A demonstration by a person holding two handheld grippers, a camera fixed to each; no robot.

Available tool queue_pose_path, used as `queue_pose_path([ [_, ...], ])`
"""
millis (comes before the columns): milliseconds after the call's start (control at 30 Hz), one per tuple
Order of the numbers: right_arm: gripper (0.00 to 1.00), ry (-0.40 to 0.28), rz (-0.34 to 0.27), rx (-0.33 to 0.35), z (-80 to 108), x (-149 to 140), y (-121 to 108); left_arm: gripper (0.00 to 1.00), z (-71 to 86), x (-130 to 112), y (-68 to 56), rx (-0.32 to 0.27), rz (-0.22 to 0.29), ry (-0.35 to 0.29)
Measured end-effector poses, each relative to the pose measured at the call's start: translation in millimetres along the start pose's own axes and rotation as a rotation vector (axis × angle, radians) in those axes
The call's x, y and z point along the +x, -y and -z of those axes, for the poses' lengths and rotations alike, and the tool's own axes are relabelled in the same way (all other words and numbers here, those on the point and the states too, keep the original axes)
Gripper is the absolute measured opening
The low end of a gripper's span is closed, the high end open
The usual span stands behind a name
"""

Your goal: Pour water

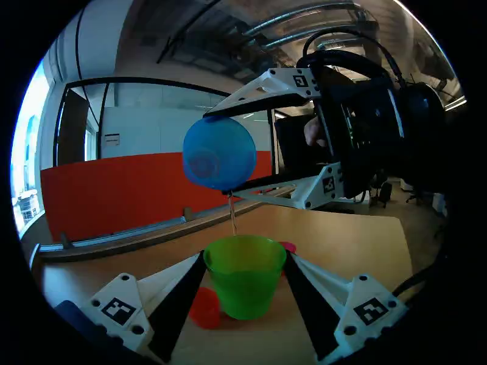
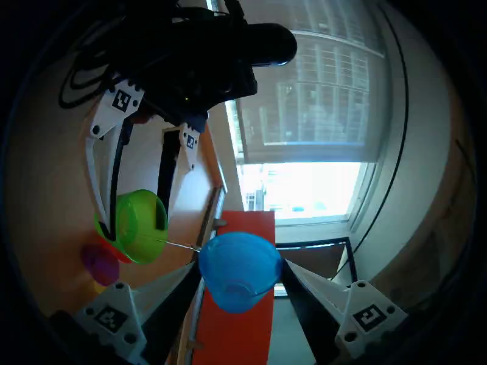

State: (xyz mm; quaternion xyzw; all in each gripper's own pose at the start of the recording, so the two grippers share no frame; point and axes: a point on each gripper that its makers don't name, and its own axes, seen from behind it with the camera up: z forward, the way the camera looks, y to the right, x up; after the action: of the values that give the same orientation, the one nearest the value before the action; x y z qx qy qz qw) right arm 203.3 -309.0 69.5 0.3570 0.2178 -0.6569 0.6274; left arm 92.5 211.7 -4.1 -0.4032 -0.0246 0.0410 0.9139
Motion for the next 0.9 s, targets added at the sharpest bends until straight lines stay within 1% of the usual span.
queue_pose_path([
  [900, 0.93, 0.004, 0.038, -0.005, 1.5, 5.7, 1.0, 0.89, -1.2, 1.1, -1.6, -0.001, 0.001, -0.004],
])
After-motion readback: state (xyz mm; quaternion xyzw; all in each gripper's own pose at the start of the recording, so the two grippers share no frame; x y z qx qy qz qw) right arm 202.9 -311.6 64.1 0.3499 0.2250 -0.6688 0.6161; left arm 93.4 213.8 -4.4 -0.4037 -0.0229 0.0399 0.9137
